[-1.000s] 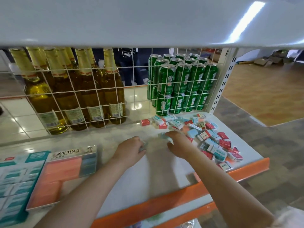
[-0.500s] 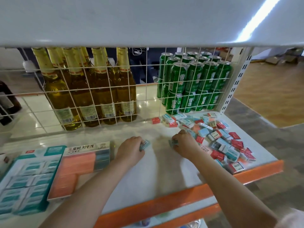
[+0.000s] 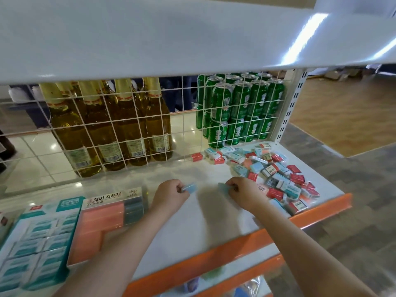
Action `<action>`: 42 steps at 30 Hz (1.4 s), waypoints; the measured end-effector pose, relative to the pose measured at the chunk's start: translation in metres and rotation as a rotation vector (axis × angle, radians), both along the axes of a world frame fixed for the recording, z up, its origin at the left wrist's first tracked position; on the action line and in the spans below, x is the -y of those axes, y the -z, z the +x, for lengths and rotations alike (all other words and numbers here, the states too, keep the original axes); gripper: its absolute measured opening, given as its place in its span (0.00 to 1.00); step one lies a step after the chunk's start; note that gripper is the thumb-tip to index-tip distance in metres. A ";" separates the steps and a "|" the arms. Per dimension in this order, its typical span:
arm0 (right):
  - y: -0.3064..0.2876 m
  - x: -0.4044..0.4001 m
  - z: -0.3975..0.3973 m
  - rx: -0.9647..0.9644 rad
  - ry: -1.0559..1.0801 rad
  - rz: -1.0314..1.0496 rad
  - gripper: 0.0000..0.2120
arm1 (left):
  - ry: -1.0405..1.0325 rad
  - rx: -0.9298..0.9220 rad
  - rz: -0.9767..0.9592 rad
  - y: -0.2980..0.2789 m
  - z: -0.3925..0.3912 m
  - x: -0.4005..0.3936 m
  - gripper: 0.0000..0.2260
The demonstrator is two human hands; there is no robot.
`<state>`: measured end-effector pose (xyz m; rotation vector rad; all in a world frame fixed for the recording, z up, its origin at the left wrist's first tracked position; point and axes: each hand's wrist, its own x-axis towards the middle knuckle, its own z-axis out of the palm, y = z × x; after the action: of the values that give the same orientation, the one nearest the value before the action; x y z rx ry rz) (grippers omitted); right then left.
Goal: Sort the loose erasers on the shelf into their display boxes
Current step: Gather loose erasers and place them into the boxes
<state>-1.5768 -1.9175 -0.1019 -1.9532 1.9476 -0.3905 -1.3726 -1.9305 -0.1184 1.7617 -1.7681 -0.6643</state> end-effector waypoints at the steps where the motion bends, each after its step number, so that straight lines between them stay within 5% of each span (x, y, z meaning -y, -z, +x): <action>1: -0.001 -0.001 0.000 0.058 0.016 -0.015 0.15 | -0.013 -0.073 0.018 -0.001 0.000 0.000 0.01; 10: -0.007 -0.008 0.002 0.487 0.087 0.008 0.17 | -0.040 -0.663 0.206 -0.007 0.000 -0.007 0.05; 20: -0.012 -0.022 0.013 0.518 0.098 0.001 0.15 | 0.004 -0.679 0.240 -0.010 0.006 -0.014 0.07; 24: -0.014 -0.025 0.015 0.249 0.063 -0.068 0.14 | -0.006 -0.562 0.194 -0.006 0.009 -0.015 0.08; 28: -0.010 -0.027 0.019 0.007 0.054 0.002 0.14 | 0.079 -0.064 0.035 -0.003 0.014 -0.017 0.11; 33: -0.009 -0.033 0.021 -0.090 -0.077 0.137 0.22 | 0.177 0.062 -0.022 -0.005 0.012 -0.025 0.12; 42: -0.010 -0.035 0.023 -0.046 0.014 0.019 0.13 | 0.463 0.337 0.012 0.003 0.000 -0.028 0.21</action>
<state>-1.5540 -1.8827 -0.0921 -1.9541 1.9870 -0.3333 -1.3729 -1.9020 -0.1218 1.5457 -2.4473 -0.5788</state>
